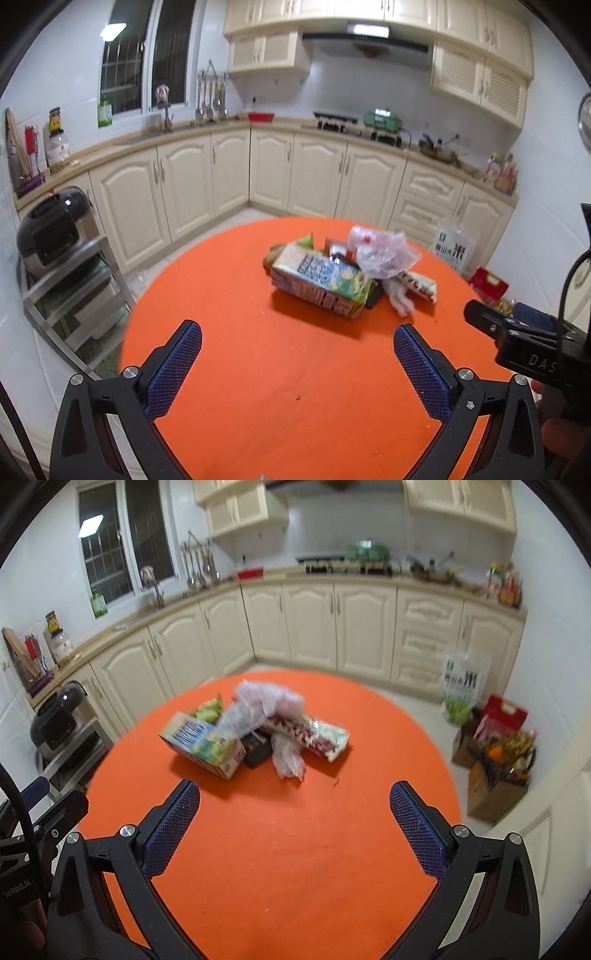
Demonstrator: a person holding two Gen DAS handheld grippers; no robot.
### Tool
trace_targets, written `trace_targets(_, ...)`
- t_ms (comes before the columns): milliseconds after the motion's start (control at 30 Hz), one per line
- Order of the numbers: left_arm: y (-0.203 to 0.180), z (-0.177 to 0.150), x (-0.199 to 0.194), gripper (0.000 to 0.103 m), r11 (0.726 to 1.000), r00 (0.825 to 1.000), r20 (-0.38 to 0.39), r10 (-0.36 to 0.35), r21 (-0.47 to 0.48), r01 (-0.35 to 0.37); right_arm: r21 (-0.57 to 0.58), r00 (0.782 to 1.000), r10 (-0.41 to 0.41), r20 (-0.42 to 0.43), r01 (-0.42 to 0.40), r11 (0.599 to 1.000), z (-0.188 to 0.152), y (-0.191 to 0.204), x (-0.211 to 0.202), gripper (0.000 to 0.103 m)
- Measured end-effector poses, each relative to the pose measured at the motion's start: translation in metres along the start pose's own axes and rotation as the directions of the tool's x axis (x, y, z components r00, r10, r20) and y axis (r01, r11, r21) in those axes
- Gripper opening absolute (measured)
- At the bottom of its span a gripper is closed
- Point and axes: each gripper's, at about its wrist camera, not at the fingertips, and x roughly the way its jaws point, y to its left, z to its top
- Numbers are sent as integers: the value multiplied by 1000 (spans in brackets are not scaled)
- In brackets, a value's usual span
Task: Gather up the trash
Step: 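Lower the right gripper onto the clear plastic wrap and close it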
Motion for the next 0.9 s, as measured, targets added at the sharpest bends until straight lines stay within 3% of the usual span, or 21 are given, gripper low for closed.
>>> trace_targets(200, -8, 46, 65, 102, 1000, 997, -73, 9, -19, -10, 17, 997, -23, -79, 24, 1000, 9, -25, 63, 100)
trace_targets(500, -26, 117, 159, 102, 998, 990, -144, -7, -60, -2, -26, 993, 17, -120, -20, 999, 32, -37, 113, 100)
trace_targets(733, -36, 141, 212, 102, 998, 986, -165, -2, -69, -9, 30, 980, 107, -169, -103, 994, 13, -40, 110, 88)
trace_targets(900, -28, 157, 237, 102, 993, 986, -163, 17, -109, -35, -6, 977, 123, -176, -126, 992, 9, -21, 128, 78)
